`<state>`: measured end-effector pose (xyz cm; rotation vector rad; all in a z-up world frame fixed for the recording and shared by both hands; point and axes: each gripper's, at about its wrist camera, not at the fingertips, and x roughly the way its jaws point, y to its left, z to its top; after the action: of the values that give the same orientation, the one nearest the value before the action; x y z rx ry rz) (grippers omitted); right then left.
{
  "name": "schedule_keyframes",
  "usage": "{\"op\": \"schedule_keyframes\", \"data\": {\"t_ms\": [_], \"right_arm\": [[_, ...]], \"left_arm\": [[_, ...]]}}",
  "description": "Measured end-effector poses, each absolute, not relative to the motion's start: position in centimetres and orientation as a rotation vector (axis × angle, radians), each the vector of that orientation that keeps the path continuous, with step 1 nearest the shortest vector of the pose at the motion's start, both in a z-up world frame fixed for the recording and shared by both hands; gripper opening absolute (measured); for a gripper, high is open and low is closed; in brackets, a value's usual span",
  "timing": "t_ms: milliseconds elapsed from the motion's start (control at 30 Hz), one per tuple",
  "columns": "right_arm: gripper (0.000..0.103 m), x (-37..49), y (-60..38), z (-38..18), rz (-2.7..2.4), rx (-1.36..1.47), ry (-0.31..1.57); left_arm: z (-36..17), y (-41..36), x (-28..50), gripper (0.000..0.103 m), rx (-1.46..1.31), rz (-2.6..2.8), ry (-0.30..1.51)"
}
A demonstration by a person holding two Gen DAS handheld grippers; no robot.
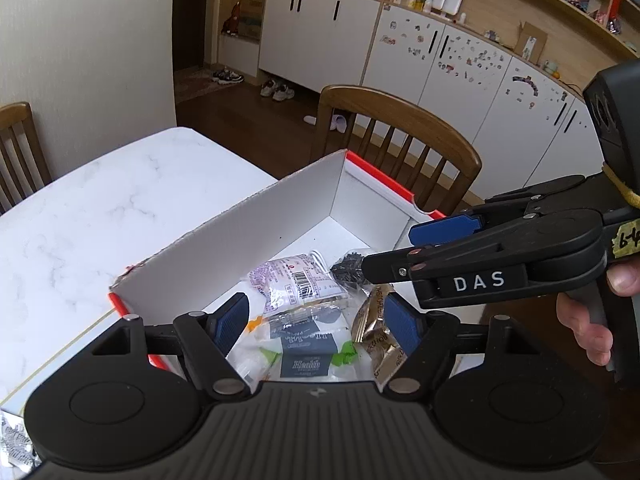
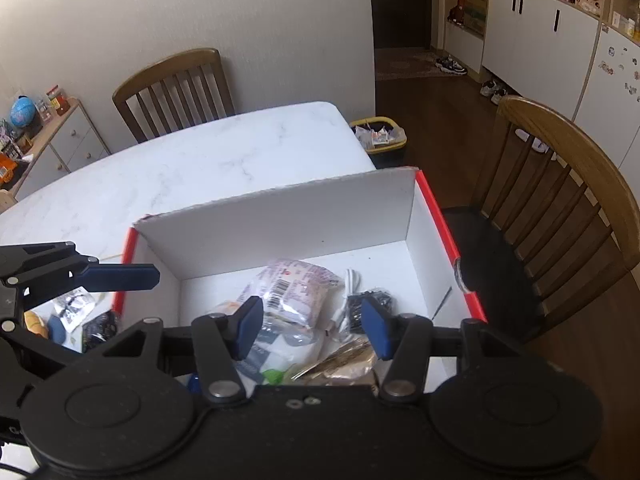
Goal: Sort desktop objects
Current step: 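Withdraw both tools from the shoebox back over the table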
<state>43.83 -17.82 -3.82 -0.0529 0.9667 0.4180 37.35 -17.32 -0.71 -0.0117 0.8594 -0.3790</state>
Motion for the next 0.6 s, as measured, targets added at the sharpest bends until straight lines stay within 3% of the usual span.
{"op": "schedule_keyframes", "data": {"t_ms": [367, 500, 600], "right_arm": [[0.055, 39.3, -16.2, -1.8, 0.413, -0.037, 0.914], [0.061, 37.6, -15.6, -1.3, 0.415, -0.014, 0.895], [0.064, 36.3, -15.1, -1.0, 0.410, -0.001, 0.873]], "left_arm": [[1.0, -14.2, 33.7, 0.074, -0.020, -0.389, 0.817], [1.8, -12.8, 32.0, 0.074, -0.027, -0.403, 0.802], [2.2, -11.8, 30.6, 0.081, -0.038, -0.402, 0.787]]}}
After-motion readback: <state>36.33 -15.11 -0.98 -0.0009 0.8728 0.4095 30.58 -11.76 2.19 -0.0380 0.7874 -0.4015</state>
